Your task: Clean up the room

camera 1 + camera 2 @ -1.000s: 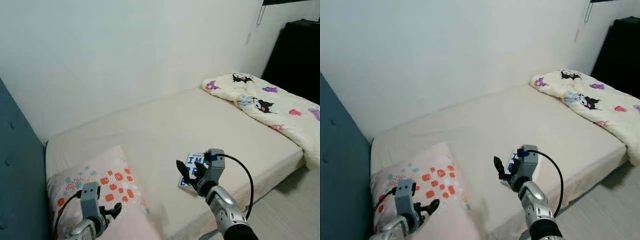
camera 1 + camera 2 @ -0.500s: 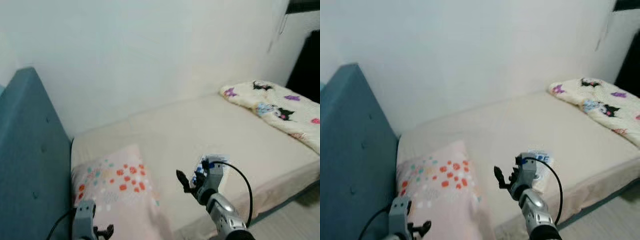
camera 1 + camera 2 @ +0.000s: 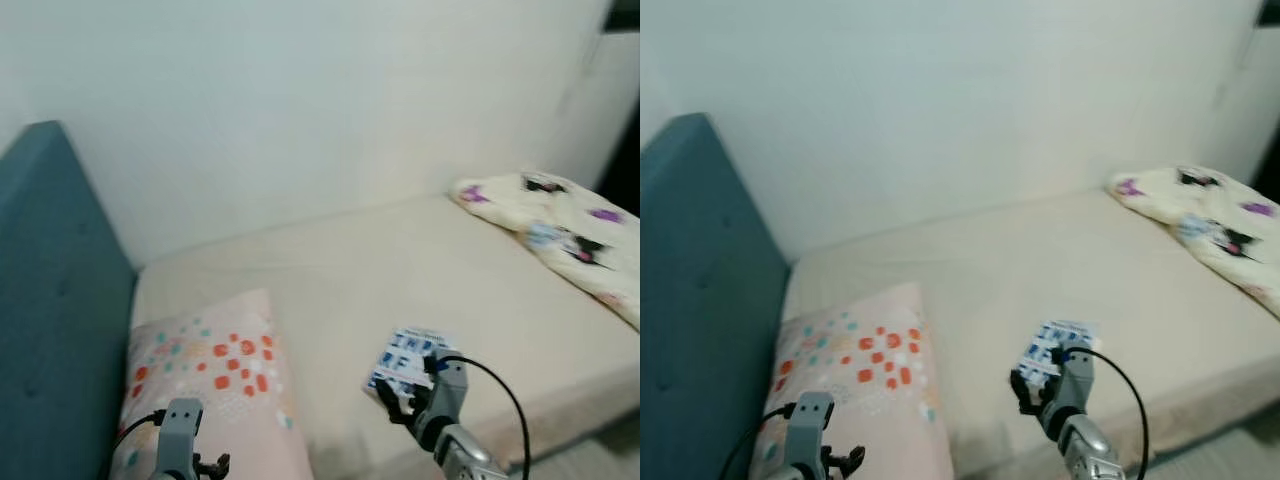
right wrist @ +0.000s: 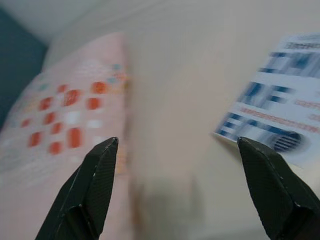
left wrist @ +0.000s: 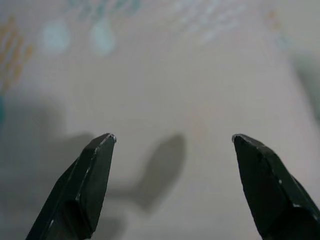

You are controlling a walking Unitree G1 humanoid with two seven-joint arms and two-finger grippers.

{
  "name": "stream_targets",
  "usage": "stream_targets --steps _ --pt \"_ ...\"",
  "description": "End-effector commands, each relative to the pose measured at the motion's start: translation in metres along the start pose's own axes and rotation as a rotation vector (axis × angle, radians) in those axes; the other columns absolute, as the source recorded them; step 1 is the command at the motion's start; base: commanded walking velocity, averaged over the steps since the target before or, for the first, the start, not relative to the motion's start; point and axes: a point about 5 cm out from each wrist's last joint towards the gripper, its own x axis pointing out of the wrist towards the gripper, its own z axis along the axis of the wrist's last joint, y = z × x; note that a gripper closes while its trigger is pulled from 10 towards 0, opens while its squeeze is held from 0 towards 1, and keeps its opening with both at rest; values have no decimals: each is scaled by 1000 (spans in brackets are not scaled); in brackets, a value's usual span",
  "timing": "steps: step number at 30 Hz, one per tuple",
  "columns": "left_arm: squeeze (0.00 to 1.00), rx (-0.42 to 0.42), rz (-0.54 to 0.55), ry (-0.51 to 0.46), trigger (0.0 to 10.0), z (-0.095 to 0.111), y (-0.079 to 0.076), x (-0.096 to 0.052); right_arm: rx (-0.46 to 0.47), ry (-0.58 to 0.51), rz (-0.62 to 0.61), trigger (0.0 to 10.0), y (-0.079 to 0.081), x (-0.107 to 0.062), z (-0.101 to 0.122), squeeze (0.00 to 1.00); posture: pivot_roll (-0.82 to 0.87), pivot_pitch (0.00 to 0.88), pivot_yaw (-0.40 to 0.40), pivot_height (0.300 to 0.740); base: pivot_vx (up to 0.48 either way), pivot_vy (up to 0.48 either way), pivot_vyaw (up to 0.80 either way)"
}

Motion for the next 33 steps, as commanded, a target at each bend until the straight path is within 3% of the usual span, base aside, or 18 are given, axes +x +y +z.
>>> stream_targets --steps 1,4,21,26,33 --pt "0 10 -10 14 10000 -2 -4 1 -5 30 -28 10000 -7 -4 -7 0 -145 0 24 740 0 -480 0" --pt "0 17 -7 23 10000 -4 -3 0 -9 22 16 10000 -5 -5 -7 0 -145 0 27 740 0 -480 500" --pt "0 25 35 70 10000 -12 1 -2 -50 59 105 10000 2 -7 -16 0 -149 0 31 740 0 0 750" --pt "0 27 59 130 10000 -27 5 -7 -105 90 210 10000 11 -8 -21 0 -149 0 32 740 0 0 751" --pt "0 27 76 196 10000 -42 7 -12 -168 112 256 10000 15 -8 -22 0 -149 0 33 740 0 0 750"
